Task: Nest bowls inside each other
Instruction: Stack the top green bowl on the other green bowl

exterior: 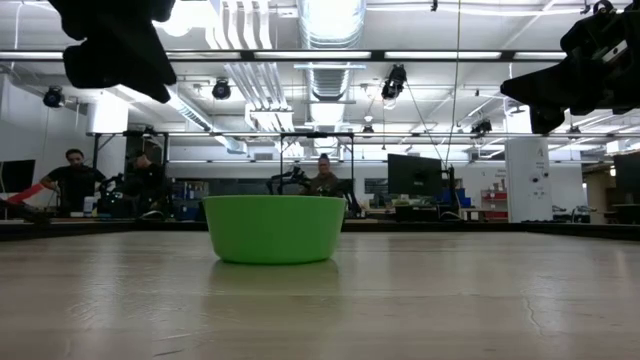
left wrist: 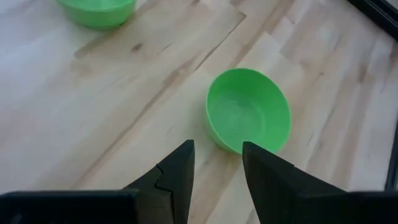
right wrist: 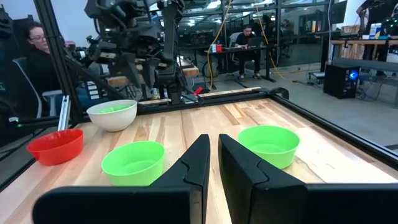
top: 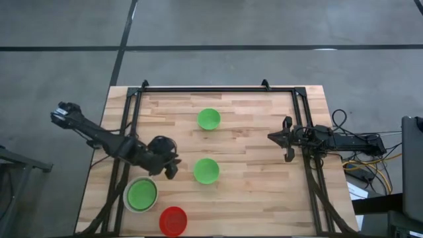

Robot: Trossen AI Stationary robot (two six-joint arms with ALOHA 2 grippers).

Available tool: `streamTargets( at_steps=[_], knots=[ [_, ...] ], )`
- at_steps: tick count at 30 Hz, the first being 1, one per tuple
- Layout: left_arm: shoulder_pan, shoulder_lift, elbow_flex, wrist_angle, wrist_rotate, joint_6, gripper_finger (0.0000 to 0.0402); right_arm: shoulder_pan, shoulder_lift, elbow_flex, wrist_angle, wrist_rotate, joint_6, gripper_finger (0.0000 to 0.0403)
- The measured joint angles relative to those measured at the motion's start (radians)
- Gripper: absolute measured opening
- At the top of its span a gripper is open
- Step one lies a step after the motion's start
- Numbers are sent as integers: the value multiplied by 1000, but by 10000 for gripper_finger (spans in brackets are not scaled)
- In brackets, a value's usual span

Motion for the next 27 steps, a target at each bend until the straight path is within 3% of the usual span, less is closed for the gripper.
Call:
streamTargets(
  at_steps=[5, 27],
  knots=[
    [24, 0, 0, 1, 13, -28, 140, 0, 0, 0, 0, 0, 0, 34],
    [25, 1, -1, 36, -99, -82, 140, 0, 0, 0, 0, 0, -2, 34]
  ],
)
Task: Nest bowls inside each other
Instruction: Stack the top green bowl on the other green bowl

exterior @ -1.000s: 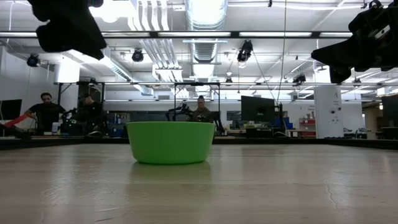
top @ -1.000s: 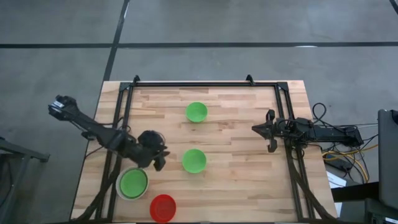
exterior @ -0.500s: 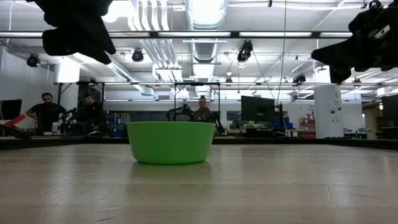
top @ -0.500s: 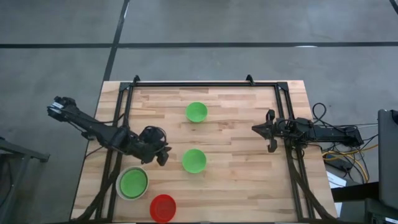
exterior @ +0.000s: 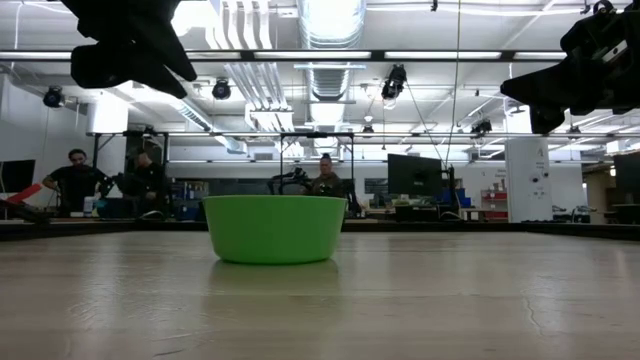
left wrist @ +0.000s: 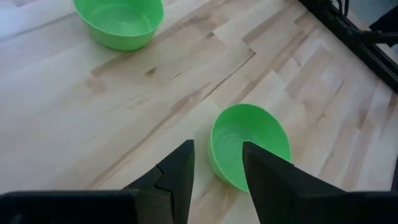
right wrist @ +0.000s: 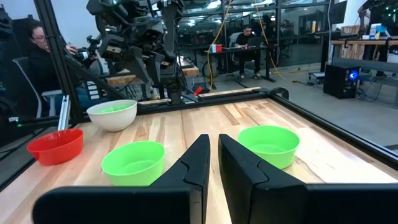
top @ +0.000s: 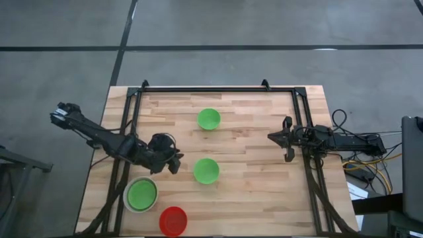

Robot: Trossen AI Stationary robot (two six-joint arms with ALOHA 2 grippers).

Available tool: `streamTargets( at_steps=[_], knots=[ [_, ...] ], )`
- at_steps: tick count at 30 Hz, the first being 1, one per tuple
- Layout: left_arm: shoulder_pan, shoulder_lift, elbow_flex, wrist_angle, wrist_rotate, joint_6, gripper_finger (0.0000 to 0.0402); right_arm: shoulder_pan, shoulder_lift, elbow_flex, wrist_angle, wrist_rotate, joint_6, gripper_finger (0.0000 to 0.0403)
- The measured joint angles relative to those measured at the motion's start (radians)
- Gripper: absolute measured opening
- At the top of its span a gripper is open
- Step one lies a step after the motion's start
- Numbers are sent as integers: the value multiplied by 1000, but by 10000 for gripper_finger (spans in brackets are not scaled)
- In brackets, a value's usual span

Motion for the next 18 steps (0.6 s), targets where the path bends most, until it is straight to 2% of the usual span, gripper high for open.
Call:
streamTargets(
  at_steps=[11, 18],
  knots=[
    [80, 0, 0, 8, 115, 26, 140, 0, 0, 0, 0, 0, 1, 34],
    [159, 0, 0, 71, 172, 97, 140, 0, 0, 0, 0, 0, 1, 34]
  ],
)
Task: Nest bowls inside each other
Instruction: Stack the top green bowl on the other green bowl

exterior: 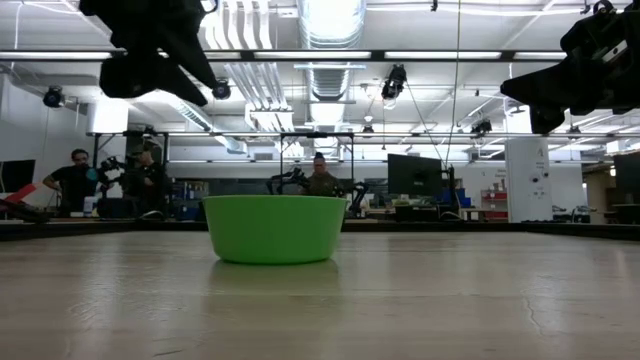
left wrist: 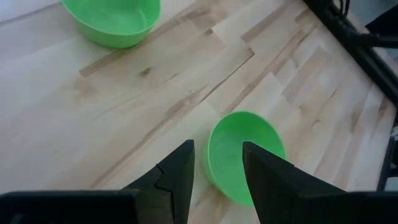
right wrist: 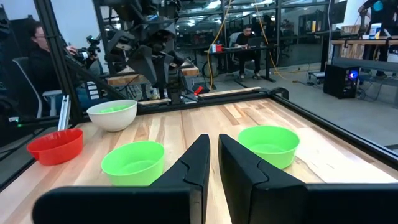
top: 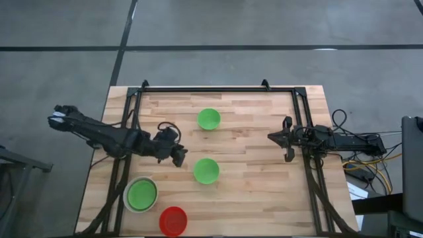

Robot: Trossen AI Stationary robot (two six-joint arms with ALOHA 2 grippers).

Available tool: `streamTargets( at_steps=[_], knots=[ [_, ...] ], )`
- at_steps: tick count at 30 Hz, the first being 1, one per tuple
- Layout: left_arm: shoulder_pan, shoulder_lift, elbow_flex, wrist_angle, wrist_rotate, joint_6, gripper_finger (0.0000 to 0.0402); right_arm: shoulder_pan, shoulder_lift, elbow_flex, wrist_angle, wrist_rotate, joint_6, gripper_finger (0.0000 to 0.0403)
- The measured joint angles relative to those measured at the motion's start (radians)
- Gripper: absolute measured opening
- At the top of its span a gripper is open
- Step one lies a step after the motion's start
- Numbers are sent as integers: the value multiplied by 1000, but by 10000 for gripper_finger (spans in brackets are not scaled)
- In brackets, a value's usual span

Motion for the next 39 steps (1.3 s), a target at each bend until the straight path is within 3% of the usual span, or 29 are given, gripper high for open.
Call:
streamTargets(
  at_steps=[23, 39],
  knots=[
    [305, 4, 0, 19, 206, -7, 140, 0, 0, 0, 0, 0, 0, 34],
    [510, 5, 0, 44, 414, 152, 140, 0, 0, 0, 0, 0, -1, 34]
  ],
)
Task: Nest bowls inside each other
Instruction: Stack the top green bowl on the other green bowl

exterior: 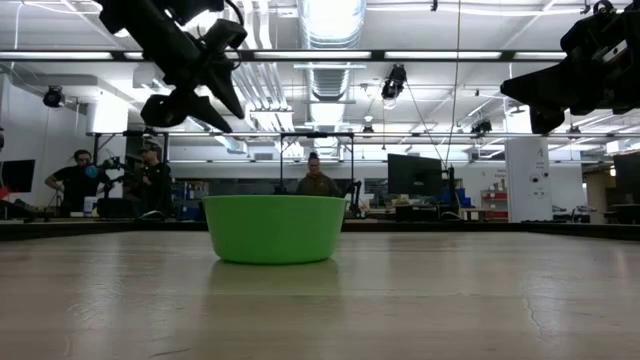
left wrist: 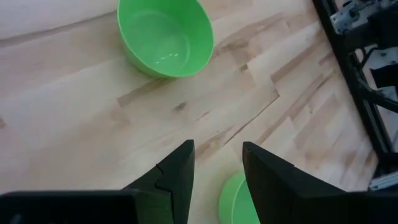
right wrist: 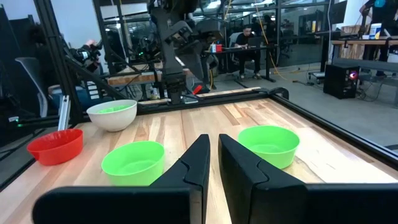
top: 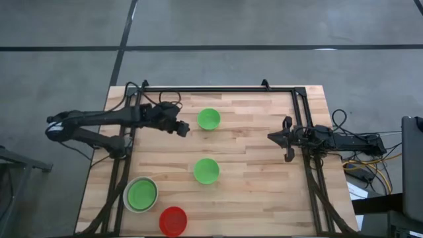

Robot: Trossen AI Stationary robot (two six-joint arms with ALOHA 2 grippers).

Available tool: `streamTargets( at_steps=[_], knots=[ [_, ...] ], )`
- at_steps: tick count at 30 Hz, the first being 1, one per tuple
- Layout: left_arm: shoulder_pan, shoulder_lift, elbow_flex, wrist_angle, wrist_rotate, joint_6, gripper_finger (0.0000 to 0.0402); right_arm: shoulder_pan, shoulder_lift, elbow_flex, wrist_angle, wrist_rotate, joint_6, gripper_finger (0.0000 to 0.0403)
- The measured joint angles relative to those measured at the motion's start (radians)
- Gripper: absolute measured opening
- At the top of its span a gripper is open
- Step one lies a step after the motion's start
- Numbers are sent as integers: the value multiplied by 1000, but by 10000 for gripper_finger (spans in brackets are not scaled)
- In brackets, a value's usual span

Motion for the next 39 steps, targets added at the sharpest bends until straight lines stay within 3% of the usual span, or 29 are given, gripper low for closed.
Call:
streamTargets(
  at_steps=[7, 13, 24, 35, 39],
  knots=[
    [59, 43, 0, 20, 72, 19, 140, 0, 0, 0, 0, 0, 1, 34],
    [119, 149, 0, 151, 149, 50, 140, 0, 0, 0, 0, 0, 2, 34],
    [198, 328, 85, 169, 190, -51, 140, 0, 0, 0, 0, 0, 1, 34],
    [220, 435, 224, -94, 178, -65, 140, 0, 0, 0, 0, 0, 0, 34],
    [228, 438, 232, -97, 152, -61, 140, 0, 0, 0, 0, 0, 1, 34]
  ],
)
